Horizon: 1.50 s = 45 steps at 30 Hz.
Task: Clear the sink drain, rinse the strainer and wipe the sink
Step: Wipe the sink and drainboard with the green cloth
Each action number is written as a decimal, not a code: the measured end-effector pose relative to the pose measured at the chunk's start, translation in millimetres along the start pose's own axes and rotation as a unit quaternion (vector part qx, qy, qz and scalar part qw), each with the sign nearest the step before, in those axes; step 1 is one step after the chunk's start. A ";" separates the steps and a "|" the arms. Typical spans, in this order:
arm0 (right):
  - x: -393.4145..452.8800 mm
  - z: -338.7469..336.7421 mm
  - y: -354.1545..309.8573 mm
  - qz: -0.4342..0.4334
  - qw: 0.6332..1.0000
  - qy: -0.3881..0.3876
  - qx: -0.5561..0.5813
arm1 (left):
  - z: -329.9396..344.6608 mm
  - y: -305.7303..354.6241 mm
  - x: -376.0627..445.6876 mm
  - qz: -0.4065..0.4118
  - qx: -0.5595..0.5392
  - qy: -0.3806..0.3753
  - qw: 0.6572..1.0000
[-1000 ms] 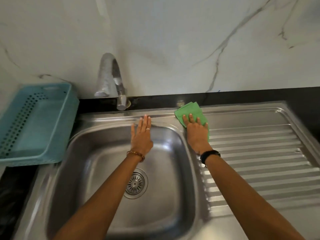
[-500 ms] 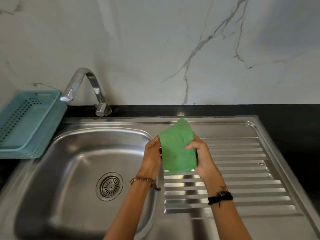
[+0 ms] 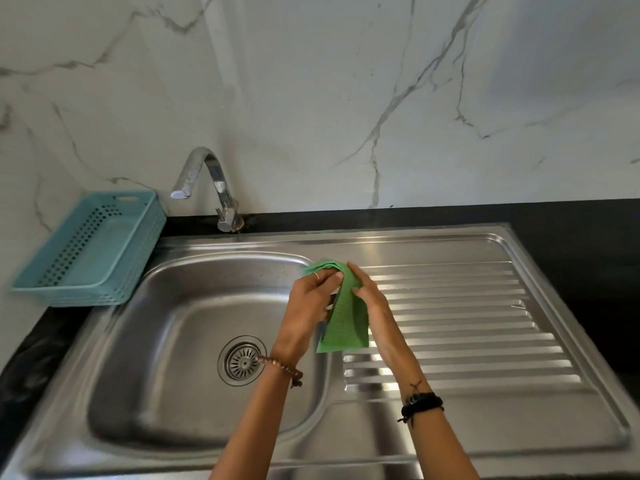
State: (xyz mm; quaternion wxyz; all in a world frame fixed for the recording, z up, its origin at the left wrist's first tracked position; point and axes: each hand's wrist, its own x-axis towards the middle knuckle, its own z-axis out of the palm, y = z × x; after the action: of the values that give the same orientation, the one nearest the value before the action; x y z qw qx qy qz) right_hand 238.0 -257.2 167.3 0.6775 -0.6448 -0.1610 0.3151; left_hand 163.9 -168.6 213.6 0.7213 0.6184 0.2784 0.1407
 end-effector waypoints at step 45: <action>138.8 -114.9 60.8 -0.055 0.720 -0.064 -0.689 | -60.5 -113.4 169.4 -0.037 0.558 -0.012 0.829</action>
State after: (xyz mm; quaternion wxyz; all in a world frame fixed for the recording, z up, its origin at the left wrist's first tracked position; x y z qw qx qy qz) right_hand 400.4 -259.7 68.5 0.0504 -0.9020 -0.4117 0.1198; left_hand 249.5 -48.8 60.1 0.2617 0.9063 0.3237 -0.0724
